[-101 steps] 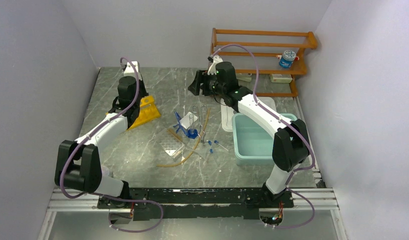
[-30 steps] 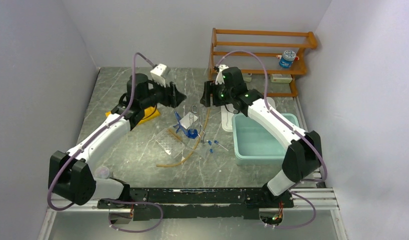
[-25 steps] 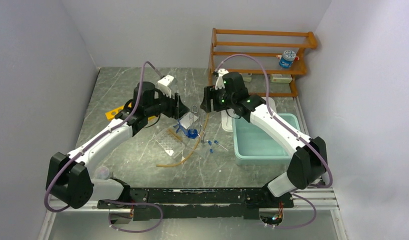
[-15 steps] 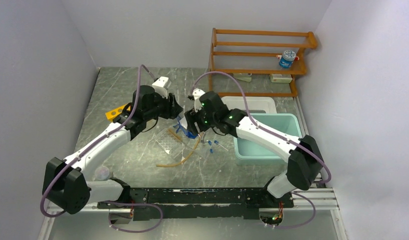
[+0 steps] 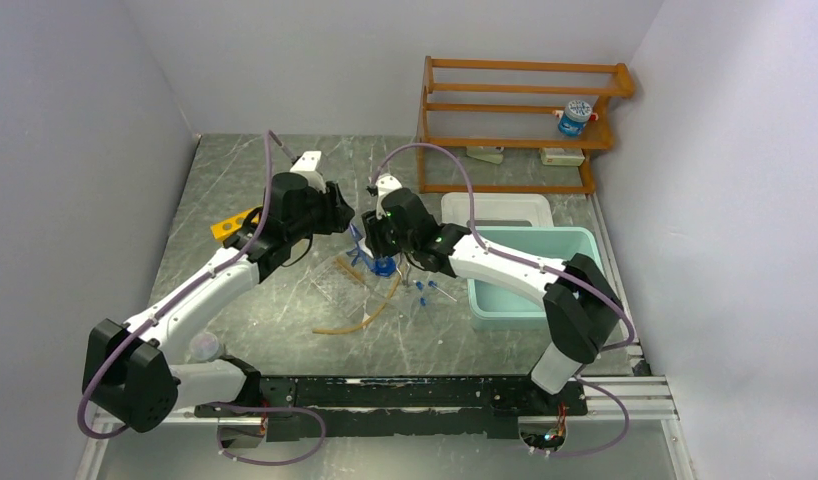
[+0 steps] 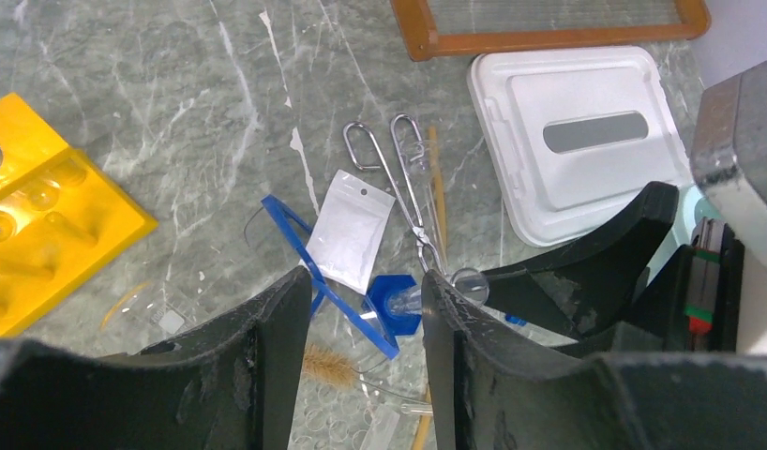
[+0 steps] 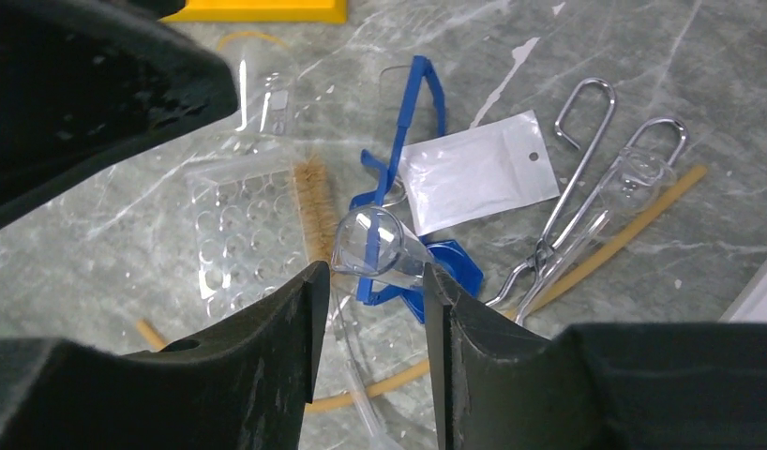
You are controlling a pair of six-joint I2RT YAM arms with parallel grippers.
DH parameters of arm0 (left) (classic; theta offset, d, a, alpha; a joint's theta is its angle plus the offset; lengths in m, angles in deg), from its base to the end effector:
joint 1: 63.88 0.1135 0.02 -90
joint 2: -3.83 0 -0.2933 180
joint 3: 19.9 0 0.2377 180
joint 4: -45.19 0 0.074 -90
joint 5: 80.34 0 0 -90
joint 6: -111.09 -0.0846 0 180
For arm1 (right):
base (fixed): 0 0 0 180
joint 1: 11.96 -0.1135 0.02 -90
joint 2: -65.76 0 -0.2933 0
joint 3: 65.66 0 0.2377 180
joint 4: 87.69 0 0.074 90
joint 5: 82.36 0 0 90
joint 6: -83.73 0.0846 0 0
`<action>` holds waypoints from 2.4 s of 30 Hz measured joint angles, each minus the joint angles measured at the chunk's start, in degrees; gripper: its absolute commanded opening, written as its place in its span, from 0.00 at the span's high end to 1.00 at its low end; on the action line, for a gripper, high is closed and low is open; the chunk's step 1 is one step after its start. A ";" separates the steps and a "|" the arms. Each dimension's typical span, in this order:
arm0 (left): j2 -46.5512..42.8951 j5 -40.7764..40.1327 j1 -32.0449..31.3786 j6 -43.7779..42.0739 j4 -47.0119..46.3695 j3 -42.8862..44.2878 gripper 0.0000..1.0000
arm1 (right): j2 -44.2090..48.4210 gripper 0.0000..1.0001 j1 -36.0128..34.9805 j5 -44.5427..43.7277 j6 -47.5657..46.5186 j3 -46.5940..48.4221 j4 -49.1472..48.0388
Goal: Organize the chemistry lab equipment
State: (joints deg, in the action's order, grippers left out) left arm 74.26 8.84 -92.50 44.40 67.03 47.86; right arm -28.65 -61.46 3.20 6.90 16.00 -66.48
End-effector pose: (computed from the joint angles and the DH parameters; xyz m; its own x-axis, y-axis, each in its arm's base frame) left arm 0.2670 -0.1443 0.3130 -0.5194 -0.1673 -0.8380 0.2853 0.8904 -0.3546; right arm 0.2685 0.3043 0.2650 -0.5165 -0.2549 -0.8175 -0.6149 0.7748 0.1469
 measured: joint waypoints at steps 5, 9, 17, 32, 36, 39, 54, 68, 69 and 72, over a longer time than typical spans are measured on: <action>-0.26 -0.94 0.00 0.72 0.09 -0.79 0.47 | -0.76 0.42 -0.02 -3.13 1.42 -0.20 -2.43; -0.26 -1.38 0.00 0.79 0.09 -1.14 0.47 | -2.32 0.45 -0.02 -4.35 1.40 -0.83 -4.72; -0.13 -1.68 0.00 0.96 0.07 -1.16 0.47 | -5.18 0.48 -0.02 -4.33 1.07 -3.63 -7.78; 1.36 -1.75 0.00 1.16 -0.33 -1.38 0.47 | -5.18 0.75 0.24 -5.16 1.07 -4.83 -8.90; 1.36 -1.75 0.00 1.16 -0.50 -1.36 0.47 | -4.96 0.76 1.46 -3.96 1.75 -0.22 -4.74; 1.36 -1.75 0.00 1.16 -0.55 -1.36 0.47 | -3.98 0.76 3.65 -2.40 2.45 3.37 -1.01; 1.49 -1.25 0.00 1.14 -2.47 -1.36 0.47 | 10.23 0.75 23.32 7.15 7.78 12.85 15.78; 1.92 0.72 0.02 1.62 -4.63 -1.97 0.47 | 23.65 0.74 39.10 7.80 15.19 12.94 36.59; 2.05 1.03 0.00 1.64 -4.74 -2.12 0.47 | 24.59 0.75 40.37 7.21 15.74 11.63 37.55; 2.97 1.95 0.00 1.64 -5.53 -2.32 0.47 | 27.12 0.75 44.00 6.45 18.25 4.83 39.10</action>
State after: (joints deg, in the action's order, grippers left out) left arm 77.23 10.78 -92.50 46.04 61.50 45.55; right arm -1.53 -17.46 9.64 25.15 20.83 -27.38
